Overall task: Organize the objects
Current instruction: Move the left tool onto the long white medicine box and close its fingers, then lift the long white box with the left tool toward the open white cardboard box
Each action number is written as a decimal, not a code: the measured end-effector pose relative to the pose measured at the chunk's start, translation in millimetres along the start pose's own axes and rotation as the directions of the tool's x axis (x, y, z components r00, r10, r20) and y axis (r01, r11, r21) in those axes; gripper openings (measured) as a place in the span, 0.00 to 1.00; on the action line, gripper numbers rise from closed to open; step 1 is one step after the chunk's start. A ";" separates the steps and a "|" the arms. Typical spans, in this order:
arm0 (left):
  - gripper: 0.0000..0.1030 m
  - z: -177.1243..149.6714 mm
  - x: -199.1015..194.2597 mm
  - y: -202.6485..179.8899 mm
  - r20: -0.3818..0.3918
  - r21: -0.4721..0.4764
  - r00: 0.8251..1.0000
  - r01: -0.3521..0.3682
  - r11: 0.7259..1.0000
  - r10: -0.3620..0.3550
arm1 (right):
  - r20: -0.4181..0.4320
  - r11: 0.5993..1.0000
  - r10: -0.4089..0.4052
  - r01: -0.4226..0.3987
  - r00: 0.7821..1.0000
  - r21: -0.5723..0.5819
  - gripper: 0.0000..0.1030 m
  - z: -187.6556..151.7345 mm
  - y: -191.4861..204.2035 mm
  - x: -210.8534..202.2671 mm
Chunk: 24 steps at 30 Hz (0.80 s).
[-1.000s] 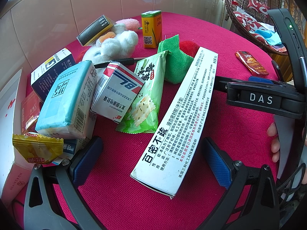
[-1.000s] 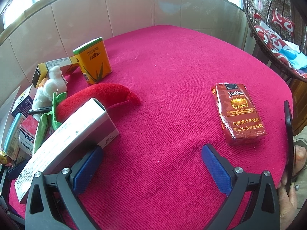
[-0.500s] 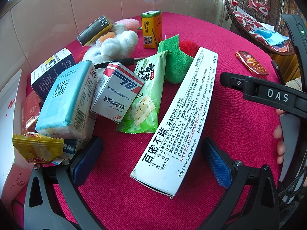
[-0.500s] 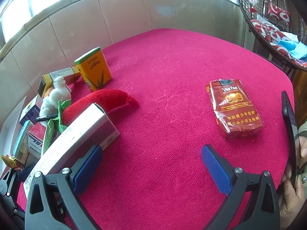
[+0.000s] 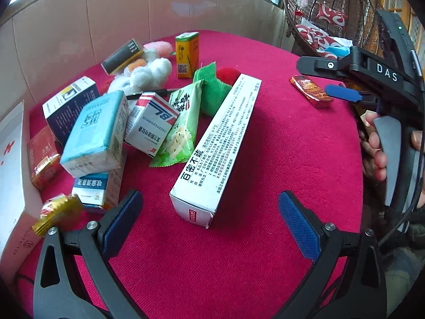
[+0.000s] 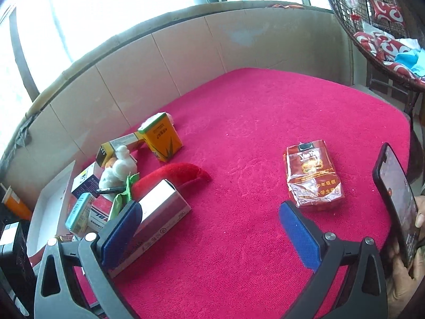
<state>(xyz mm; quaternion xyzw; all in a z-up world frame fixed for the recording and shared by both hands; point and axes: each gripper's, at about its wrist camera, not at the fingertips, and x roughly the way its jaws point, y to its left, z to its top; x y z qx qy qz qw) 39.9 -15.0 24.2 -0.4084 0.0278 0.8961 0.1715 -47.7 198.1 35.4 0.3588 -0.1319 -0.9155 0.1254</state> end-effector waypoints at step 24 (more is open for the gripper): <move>0.27 21.5 9.0 -20.7 -0.079 0.082 0.994 0.076 0.994 -0.069 | -0.136 0.975 0.216 -0.206 0.967 0.087 1.00 35.7 -28.4 20.6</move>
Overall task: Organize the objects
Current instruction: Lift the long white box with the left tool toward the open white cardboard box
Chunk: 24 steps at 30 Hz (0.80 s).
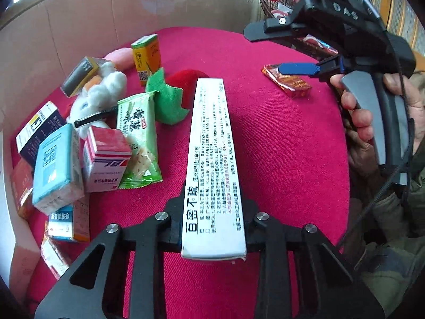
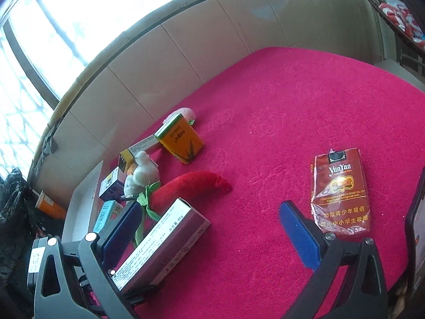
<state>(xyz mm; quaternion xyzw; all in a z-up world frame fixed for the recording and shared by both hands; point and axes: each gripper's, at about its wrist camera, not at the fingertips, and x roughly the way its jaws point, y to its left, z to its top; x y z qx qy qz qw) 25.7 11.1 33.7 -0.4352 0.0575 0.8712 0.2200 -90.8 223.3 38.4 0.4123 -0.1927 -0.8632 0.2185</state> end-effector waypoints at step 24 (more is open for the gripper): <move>0.33 -5.0 4.7 -4.1 -0.068 -0.073 0.997 0.014 0.997 -0.019 | -0.161 0.985 0.023 0.006 0.987 0.175 1.00 -3.2 29.7 53.7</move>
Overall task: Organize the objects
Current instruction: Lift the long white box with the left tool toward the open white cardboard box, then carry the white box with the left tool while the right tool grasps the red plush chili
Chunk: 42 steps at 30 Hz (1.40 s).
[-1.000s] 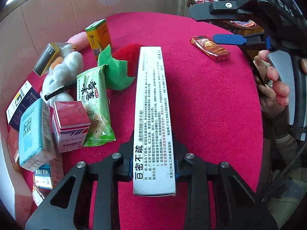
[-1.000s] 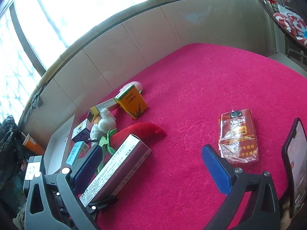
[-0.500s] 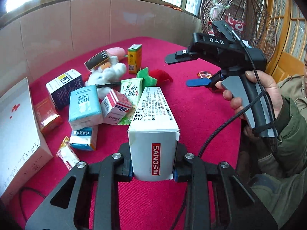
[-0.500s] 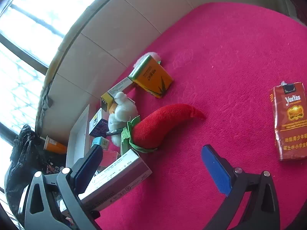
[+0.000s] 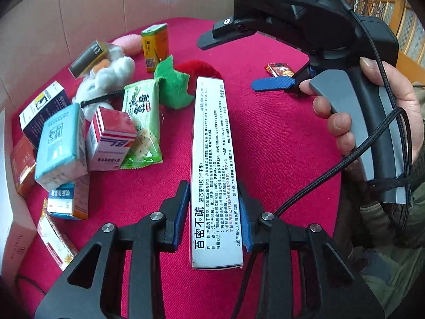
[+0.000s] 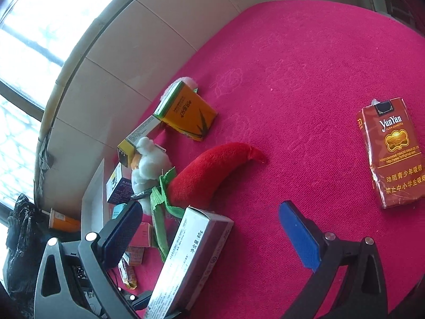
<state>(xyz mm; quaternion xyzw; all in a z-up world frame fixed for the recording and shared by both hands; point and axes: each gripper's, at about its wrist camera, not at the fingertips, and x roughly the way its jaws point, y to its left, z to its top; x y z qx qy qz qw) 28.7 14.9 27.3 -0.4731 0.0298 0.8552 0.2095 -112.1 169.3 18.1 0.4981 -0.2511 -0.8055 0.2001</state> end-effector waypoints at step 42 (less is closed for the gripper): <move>0.27 -87.3 -131.2 85.9 0.338 -0.339 0.908 -0.127 0.932 0.247 | -0.110 0.995 -0.020 0.030 0.994 0.093 0.40 13.5 40.5 70.1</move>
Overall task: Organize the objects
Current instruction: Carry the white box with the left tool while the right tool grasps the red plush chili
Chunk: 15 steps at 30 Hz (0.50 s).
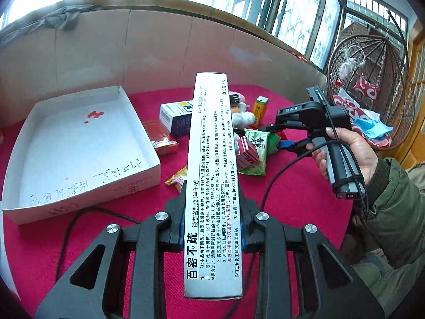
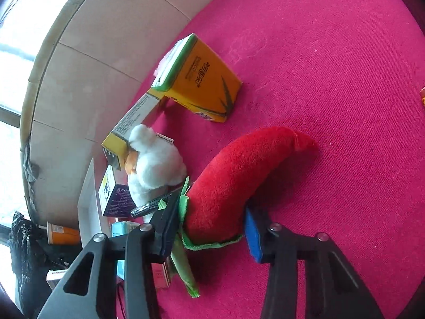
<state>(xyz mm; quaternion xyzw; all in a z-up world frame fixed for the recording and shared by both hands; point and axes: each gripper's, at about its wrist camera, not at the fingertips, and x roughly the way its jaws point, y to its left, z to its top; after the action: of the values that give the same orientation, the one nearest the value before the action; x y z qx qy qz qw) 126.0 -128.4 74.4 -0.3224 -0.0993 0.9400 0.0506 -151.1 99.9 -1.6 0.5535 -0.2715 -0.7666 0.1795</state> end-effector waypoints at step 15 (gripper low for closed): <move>0.27 -1.1 -13.7 15.0 0.070 -0.055 0.993 -0.087 0.995 0.091 | 0.303 0.924 0.180 -0.055 0.936 -0.379 0.39 -44.4 83.2 -89.6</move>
<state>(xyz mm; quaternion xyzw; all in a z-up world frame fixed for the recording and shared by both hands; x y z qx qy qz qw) 137.0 -145.0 78.5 -0.2936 -0.1112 0.9494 -0.0034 -82.2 76.2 106.3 0.3559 -0.1838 -0.8734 0.2771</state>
